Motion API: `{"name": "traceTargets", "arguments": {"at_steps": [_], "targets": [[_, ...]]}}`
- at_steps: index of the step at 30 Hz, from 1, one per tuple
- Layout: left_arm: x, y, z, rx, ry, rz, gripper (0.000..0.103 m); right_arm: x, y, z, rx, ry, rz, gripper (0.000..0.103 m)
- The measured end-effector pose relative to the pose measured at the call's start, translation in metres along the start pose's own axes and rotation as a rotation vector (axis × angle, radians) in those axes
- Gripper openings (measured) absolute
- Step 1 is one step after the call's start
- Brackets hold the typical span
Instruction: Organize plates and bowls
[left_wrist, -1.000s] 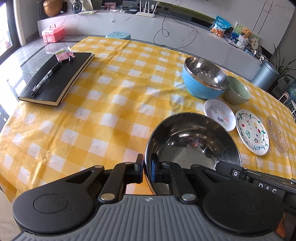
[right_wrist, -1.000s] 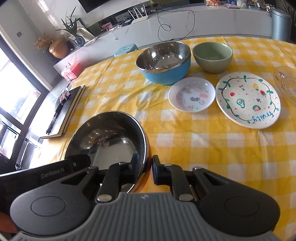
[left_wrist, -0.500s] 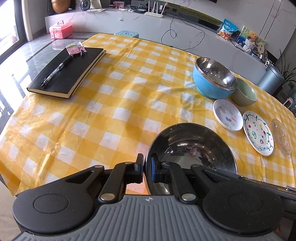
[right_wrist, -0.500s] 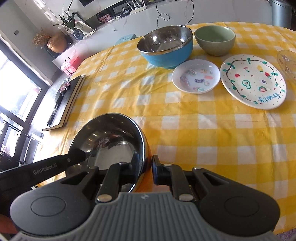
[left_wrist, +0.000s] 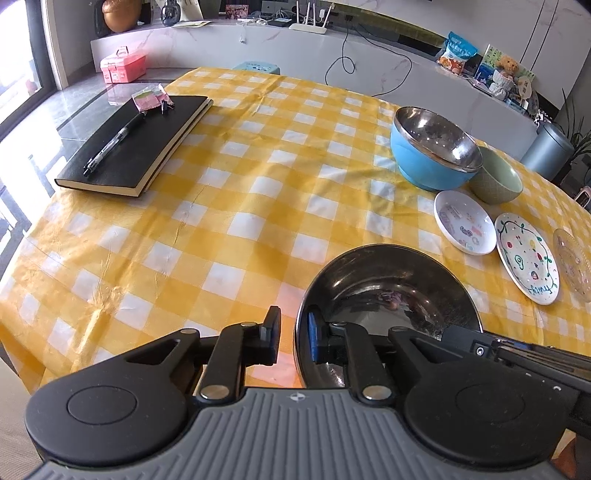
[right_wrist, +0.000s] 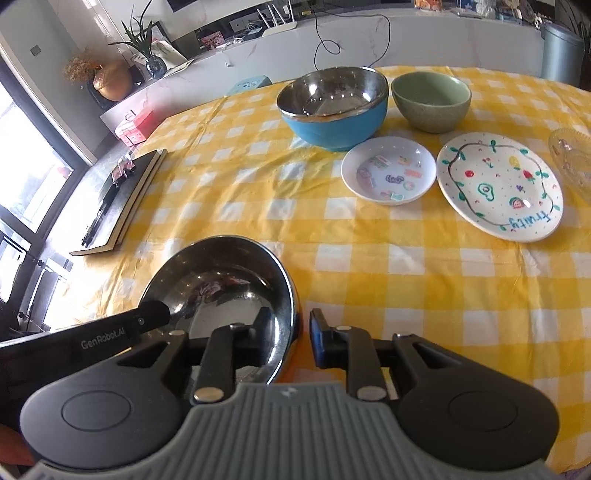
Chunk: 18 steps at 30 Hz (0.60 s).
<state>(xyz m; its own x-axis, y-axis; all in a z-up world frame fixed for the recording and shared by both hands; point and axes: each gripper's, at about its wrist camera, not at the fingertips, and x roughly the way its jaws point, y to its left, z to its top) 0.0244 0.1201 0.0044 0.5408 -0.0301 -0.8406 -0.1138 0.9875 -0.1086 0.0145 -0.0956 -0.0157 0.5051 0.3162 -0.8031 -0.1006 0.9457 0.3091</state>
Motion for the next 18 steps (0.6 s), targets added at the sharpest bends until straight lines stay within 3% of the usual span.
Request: {"name": "traceTargets", "arguments": {"at_steps": [6,8,11,14,18], "targets": [[-0.015,-0.009,0.003,0.05,-0.052,0.036,0.025,-0.017,-0.006,0.003,-0.004,-0.055,0.001,0.041],[-0.02,-0.011,0.004,0.058,-0.074,0.056,0.027,-0.024,-0.009,0.003,-0.001,-0.082,0.005,0.051],[-0.027,-0.017,0.006,0.072,-0.104,0.07,0.028,-0.032,-0.013,0.004,0.008,-0.12,0.004,0.053],[-0.032,-0.023,0.009,0.086,-0.131,0.052,0.028,-0.038,-0.017,0.006,0.008,-0.149,-0.017,0.065],[-0.032,-0.034,0.014,0.115,-0.144,0.02,0.028,-0.044,-0.022,0.009,0.0,-0.183,-0.066,0.065]]}}
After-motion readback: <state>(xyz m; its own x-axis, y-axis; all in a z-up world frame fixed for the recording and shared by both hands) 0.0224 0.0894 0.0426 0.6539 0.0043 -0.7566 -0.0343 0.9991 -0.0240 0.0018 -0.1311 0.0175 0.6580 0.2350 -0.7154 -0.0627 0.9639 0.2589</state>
